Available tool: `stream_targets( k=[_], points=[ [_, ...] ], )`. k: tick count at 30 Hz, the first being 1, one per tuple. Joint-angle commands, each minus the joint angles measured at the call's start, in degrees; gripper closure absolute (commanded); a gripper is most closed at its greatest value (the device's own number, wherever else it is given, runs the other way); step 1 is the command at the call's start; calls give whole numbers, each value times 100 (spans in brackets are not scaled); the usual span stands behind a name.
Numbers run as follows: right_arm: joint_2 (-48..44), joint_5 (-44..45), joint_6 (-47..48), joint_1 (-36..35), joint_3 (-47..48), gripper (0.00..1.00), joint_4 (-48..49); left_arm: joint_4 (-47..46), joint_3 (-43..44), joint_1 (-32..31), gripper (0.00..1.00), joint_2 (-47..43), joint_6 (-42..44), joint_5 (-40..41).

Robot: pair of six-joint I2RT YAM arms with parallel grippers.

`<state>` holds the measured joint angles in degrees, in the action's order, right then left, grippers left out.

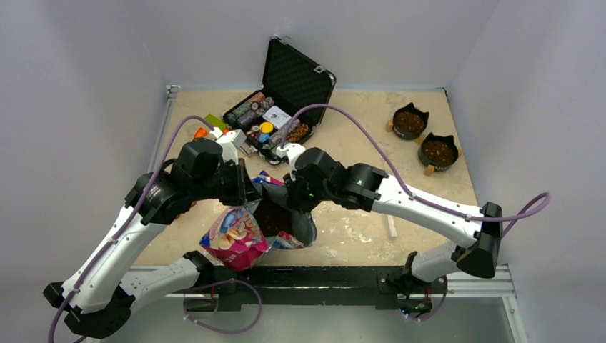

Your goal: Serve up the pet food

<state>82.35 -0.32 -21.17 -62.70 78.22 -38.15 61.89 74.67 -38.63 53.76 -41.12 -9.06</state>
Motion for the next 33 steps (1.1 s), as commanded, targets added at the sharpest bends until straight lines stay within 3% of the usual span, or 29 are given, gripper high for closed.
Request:
stream_targets(
  k=[1,5,9,13,14,16,20,26,28,31,33],
  points=[
    [-720,703,-308,56,659,100,-478,-435,335,5,100,-106,188,-760],
    [-1087,950,-868,115,1342,100,-875,-574,571,-59,99,265,360,-1487],
    [-1075,837,-1652,415,2069,100,-1229,-721,940,-199,88,705,503,-1782],
    [-894,881,-2371,739,2691,100,-1605,-982,1282,-379,57,1033,697,-2148],
    [-881,884,-2540,795,2713,100,-1590,-1039,1302,-445,42,1119,742,-2265],
    [-835,814,-2912,927,2736,100,-1564,-986,1418,-624,24,1334,836,-2383],
    [-707,554,-3648,1227,2775,100,-1772,-744,1666,-1092,4,1627,1238,-1986],
    [-737,61,-4497,1592,2501,100,-1757,-231,2319,-2163,1,2156,2101,-599],
    [-742,101,-4578,1603,2527,100,-1763,-92,2411,-2417,6,2280,2350,-55],
    [-771,186,-4642,1611,2582,100,-1757,-142,2247,-2655,9,2264,2577,557],
    [-781,229,-4663,1632,2578,100,-1782,-285,2080,-2755,7,2159,2625,636]
  ],
)
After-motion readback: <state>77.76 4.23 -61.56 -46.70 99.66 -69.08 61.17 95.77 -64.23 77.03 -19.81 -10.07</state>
